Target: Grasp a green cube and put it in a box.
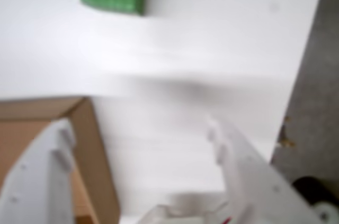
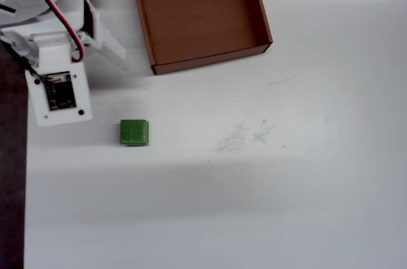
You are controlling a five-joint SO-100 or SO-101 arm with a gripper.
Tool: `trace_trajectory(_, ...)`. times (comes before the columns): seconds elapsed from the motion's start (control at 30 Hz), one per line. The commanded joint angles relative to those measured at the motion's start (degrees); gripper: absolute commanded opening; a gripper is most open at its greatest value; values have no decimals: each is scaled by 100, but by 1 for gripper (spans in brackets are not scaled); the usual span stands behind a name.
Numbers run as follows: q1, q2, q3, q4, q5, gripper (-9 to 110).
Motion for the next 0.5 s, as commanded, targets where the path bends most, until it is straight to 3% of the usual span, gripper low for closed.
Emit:
trace_trajectory(0.0,-97,-545,-668,-343,193,37)
trace_trajectory(0.47,-202,-2417,-1336,-1512,879,38)
